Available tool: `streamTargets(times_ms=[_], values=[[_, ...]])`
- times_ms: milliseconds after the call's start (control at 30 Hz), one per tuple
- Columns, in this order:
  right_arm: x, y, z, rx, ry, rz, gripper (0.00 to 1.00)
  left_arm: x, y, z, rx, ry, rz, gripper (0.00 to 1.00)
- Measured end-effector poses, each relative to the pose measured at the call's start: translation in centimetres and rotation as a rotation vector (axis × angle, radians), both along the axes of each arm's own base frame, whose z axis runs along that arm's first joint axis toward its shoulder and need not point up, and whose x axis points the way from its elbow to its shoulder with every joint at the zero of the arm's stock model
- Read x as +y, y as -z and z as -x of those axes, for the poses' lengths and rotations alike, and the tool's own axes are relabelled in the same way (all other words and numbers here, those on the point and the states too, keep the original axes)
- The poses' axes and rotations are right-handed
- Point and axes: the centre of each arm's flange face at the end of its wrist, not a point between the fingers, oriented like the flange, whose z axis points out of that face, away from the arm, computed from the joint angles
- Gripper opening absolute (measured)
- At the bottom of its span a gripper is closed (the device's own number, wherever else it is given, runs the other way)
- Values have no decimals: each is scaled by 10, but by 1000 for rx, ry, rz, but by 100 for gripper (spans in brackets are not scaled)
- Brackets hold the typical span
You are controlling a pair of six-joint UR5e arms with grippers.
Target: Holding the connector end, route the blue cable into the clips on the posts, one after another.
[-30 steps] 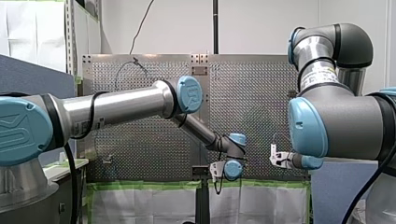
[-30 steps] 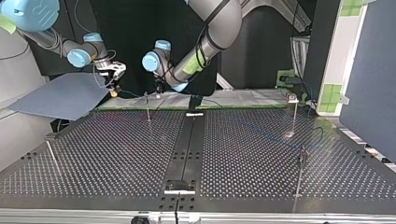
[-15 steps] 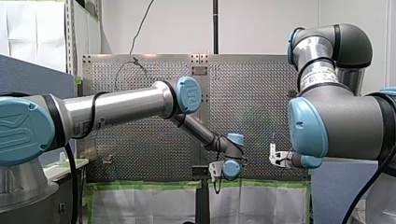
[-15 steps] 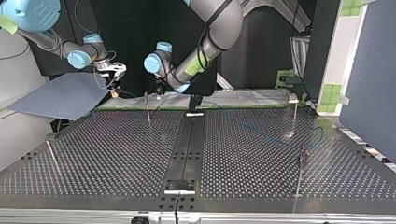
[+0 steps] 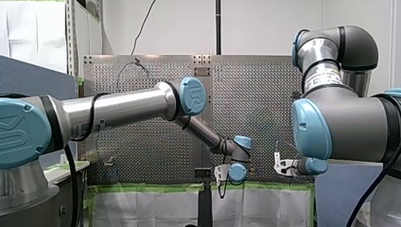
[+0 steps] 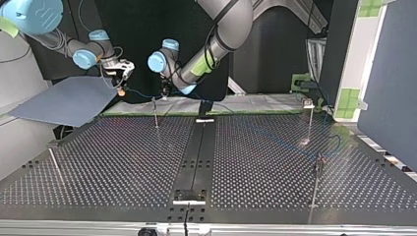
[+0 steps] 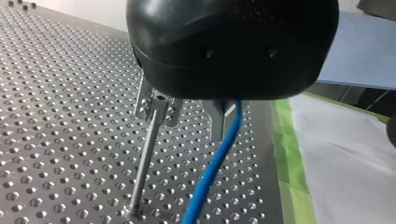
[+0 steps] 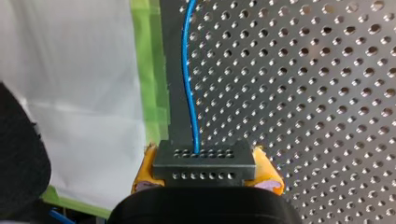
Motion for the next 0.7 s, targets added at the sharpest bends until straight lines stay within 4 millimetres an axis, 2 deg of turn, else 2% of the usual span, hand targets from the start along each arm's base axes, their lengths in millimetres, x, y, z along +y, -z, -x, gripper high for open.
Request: streamTargets(times_ms=[400,700], values=[[3,1,11,34,-22,11,0,4,3,10,42,-3,-69,0],[8,0,8,58,-83,13,0,-6,-11,24,30,-16,-74,0]])
